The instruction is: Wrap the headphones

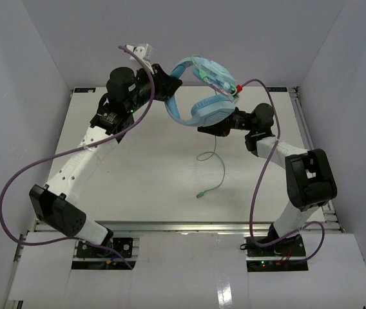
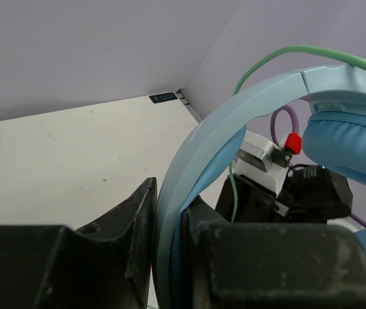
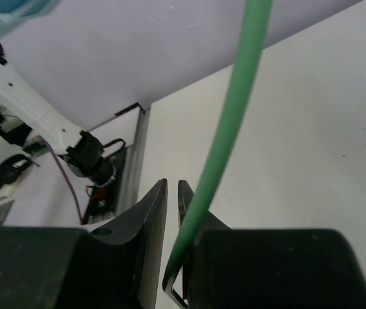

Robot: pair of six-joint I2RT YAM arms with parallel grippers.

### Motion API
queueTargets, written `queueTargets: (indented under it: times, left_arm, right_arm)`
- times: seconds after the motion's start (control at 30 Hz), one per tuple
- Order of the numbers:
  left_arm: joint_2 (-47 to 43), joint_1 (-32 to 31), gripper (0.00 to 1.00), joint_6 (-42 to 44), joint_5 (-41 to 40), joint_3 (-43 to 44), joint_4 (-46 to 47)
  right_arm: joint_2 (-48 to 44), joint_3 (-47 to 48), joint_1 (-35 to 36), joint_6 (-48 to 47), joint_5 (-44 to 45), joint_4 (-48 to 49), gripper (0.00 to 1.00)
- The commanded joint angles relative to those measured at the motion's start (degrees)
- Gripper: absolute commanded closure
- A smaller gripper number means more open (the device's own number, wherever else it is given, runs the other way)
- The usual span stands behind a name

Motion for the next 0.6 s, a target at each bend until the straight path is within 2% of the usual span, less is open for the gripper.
queueTargets:
  times: [0.0, 0.17, 0.37, 0.57]
  left_arm:
    - [1.17, -0.22, 1.0, -5.05, -6.55, 6.2, 5.11]
    - [3.67, -0.14, 1.0, -5.8, -8.75, 10.9, 5.34]
    - [4.39, -0.14, 1.0, -7.07, -12.23, 13.42, 5.99]
    - [3.79, -0.14, 1.0, -8.81, -15.34, 12.92, 6.87]
  right_arm:
    - [0.91, -0.99, 3.14, 15.32, -0.87, 21.88, 0.81]
    - [-1.38, -4.14, 7.11, 17.61, 0.4, 26.88, 0.79]
    - [-6.99, -9.11, 9.21, 13.45, 1.99, 24.86, 0.75]
    - [-8.86, -8.82, 9.35, 12.97, 2.49, 24.93, 0.68]
